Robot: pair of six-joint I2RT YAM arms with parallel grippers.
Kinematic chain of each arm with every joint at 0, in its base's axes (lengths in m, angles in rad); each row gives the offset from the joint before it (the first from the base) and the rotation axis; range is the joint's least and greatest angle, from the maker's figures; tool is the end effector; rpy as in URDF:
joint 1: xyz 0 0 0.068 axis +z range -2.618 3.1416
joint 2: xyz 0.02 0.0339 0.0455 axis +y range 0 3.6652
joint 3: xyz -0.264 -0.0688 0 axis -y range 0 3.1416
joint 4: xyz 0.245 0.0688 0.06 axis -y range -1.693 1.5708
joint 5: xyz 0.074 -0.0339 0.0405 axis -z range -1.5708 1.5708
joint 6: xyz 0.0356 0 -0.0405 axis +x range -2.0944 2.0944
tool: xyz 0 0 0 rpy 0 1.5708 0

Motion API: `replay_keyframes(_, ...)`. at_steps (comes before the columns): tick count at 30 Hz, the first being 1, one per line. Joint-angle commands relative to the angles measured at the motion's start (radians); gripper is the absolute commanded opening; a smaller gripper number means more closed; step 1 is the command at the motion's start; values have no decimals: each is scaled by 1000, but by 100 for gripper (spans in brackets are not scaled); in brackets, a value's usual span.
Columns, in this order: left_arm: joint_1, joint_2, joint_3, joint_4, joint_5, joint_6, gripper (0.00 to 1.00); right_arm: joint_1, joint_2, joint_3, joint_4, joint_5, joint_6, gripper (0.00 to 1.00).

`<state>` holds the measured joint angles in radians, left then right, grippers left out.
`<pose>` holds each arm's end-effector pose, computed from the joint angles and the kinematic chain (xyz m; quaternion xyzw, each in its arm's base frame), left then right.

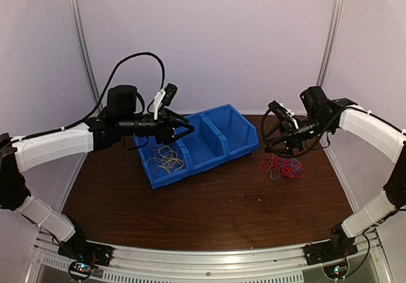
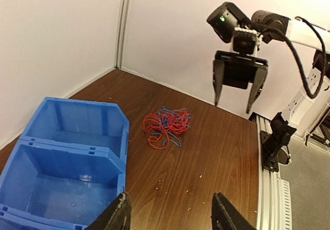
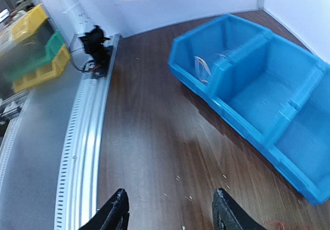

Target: Untangle the cables

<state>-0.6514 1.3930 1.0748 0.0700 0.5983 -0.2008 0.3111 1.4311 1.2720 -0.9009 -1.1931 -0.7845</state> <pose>0.2463 -0.2130 0.3283 0.3449 0.6947 -0.4544 0.4383 0.2538 0.1164 0.3193 -0.5380 0.6094 0.4794 0.3306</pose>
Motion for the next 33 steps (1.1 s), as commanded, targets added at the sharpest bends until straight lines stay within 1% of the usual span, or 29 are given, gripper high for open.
replay_keyframes(1, -87, 135, 102, 51, -32, -1, 54, -101, -7, -77, 257, 273, 285, 56)
replay_keyframes(3, -121, 165, 104, 21, -229, 40, 54, -150, -11, -120, 360, 425, 358, 56)
replay_keyframes(5, -121, 161, 61, 27, -369, 21, 54, -187, -8, -156, 430, 603, 406, 54)
replay_keyframes(6, -119, 150, 40, 21, -416, 5, 53, -210, -1, -168, 446, 662, 418, 53)
replay_keyframes(10, -121, 59, -29, 8, -489, 63, 55, -296, 53, -177, 439, 705, 429, 50)
replay_keyframes(13, -120, 25, -34, 3, -578, 64, 58, -335, 97, -176, 447, 700, 428, 49)
replay_keyframes(16, -119, 23, -10, -28, -583, 63, 60, -333, 153, -152, 444, 695, 416, 48)
replay_keyframes(20, -119, 35, -1, -48, -580, 67, 61, -304, 229, -90, 408, 676, 396, 46)
replay_keyframes(22, -119, 31, -11, -36, -584, 67, 61, -262, 251, -72, 410, 676, 388, 46)
replay_keyframes(27, -119, 16, -40, 2, -654, 83, 62, -198, 316, 5, 393, 682, 374, 47)
replay_keyframes(29, -119, 22, -40, 2, -662, 90, 62, -177, 350, 43, 366, 672, 372, 47)
replay_keyframes(33, -119, 39, -38, -4, -661, 86, 62, -141, 402, 68, 328, 677, 368, 46)
